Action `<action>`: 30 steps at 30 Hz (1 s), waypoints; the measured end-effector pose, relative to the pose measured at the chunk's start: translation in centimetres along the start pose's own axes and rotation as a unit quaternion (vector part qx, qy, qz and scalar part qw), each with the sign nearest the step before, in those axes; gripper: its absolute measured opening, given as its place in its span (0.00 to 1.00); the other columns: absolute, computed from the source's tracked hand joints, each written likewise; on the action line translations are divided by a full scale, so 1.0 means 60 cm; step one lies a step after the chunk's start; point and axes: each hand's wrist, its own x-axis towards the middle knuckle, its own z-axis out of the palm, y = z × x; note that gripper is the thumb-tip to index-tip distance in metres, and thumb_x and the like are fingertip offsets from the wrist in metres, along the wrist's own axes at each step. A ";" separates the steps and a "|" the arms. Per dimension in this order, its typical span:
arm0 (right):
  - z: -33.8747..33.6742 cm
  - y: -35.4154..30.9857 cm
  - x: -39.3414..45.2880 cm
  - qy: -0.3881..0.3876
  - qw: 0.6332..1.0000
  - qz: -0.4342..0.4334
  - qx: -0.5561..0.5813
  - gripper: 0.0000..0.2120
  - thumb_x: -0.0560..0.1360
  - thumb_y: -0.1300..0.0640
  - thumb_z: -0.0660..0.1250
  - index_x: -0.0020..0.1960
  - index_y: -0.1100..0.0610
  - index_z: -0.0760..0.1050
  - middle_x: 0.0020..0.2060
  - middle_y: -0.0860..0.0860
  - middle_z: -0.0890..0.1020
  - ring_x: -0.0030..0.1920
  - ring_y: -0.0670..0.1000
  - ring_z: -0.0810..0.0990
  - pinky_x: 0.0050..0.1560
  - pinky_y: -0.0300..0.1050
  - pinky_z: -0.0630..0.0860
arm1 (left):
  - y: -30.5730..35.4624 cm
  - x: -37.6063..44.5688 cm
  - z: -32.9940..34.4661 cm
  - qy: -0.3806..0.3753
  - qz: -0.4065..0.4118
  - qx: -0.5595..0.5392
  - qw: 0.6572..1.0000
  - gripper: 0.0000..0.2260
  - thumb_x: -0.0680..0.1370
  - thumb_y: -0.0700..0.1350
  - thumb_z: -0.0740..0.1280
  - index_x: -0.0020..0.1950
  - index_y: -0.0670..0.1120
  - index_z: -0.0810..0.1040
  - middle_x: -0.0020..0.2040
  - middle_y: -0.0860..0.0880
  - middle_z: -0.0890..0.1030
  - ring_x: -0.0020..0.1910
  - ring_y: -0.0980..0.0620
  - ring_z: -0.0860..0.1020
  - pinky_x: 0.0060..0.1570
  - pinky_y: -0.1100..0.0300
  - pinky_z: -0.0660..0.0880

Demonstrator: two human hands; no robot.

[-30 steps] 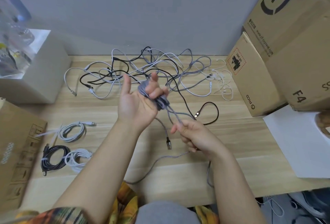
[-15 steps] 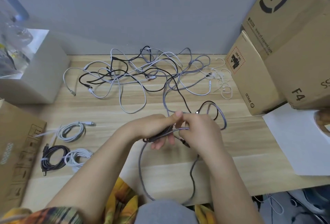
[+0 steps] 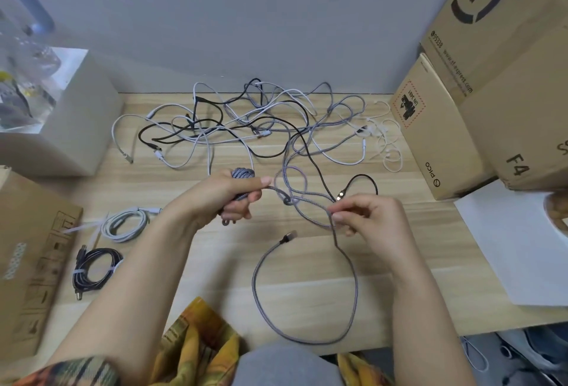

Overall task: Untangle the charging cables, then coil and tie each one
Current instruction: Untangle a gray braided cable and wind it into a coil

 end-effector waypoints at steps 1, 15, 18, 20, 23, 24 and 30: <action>0.001 -0.001 0.001 0.003 1.000 0.008 0.028 0.16 0.68 0.72 0.70 0.37 0.51 0.81 0.30 0.48 0.81 0.28 0.42 0.77 0.30 0.33 0.72 | 0.000 -0.001 -0.001 0.002 0.000 0.010 1.000 0.16 0.69 0.53 0.67 0.27 0.47 0.67 0.16 0.51 0.57 0.17 0.52 0.55 0.34 0.61 0.73; 0.047 -0.021 0.020 -0.068 0.993 -0.086 -0.034 0.13 0.75 0.61 0.66 0.39 0.44 0.76 0.29 0.46 0.73 0.31 0.44 0.69 0.36 0.38 0.67 | 0.025 -0.008 0.038 -0.152 -0.017 0.123 0.980 0.14 0.70 0.49 0.69 0.25 0.46 0.74 0.16 0.49 0.60 0.16 0.51 0.58 0.32 0.61 0.70; 0.048 -0.028 0.032 -0.075 0.995 -0.066 0.029 0.11 0.74 0.64 0.67 0.40 0.48 0.79 0.30 0.48 0.75 0.31 0.48 0.69 0.36 0.40 0.68 | 0.047 -0.014 0.047 -0.209 -0.010 0.147 0.967 0.13 0.74 0.47 0.68 0.29 0.46 0.79 0.16 0.50 0.60 0.17 0.52 0.58 0.35 0.57 0.67; 0.048 -0.026 0.039 -0.055 0.994 -0.039 0.087 0.10 0.72 0.66 0.69 0.39 0.52 0.79 0.29 0.46 0.77 0.29 0.46 0.71 0.36 0.39 0.71 | 0.060 -0.019 0.040 -0.230 -0.001 0.145 0.962 0.12 0.73 0.47 0.68 0.31 0.46 0.80 0.16 0.51 0.61 0.17 0.53 0.58 0.36 0.51 0.63; 0.054 -0.020 0.047 -0.043 0.993 -0.030 0.102 0.11 0.70 0.68 0.71 0.36 0.53 0.78 0.29 0.49 0.79 0.26 0.43 0.73 0.35 0.38 0.72 | 0.072 -0.024 0.036 -0.263 0.026 0.155 0.952 0.10 0.72 0.48 0.69 0.33 0.46 0.82 0.16 0.52 0.62 0.18 0.53 0.59 0.39 0.46 0.61; 0.058 -0.026 0.046 -0.056 0.993 -0.028 0.101 0.11 0.68 0.68 0.72 0.36 0.54 0.77 0.29 0.50 0.79 0.25 0.42 0.73 0.34 0.36 0.72 | 0.076 -0.025 0.039 -0.276 0.039 0.157 0.948 0.10 0.71 0.50 0.69 0.33 0.46 0.82 0.16 0.52 0.63 0.18 0.53 0.59 0.38 0.46 0.62; 0.106 -0.027 0.039 -0.214 0.966 0.012 0.145 0.01 0.67 0.67 0.69 0.38 0.62 0.79 0.29 0.55 0.82 0.40 0.50 0.80 0.42 0.47 0.81 | 0.098 -0.024 0.052 -0.191 0.149 0.042 0.969 0.10 0.69 0.50 0.68 0.33 0.46 0.82 0.16 0.53 0.63 0.21 0.50 0.63 0.32 0.61 0.67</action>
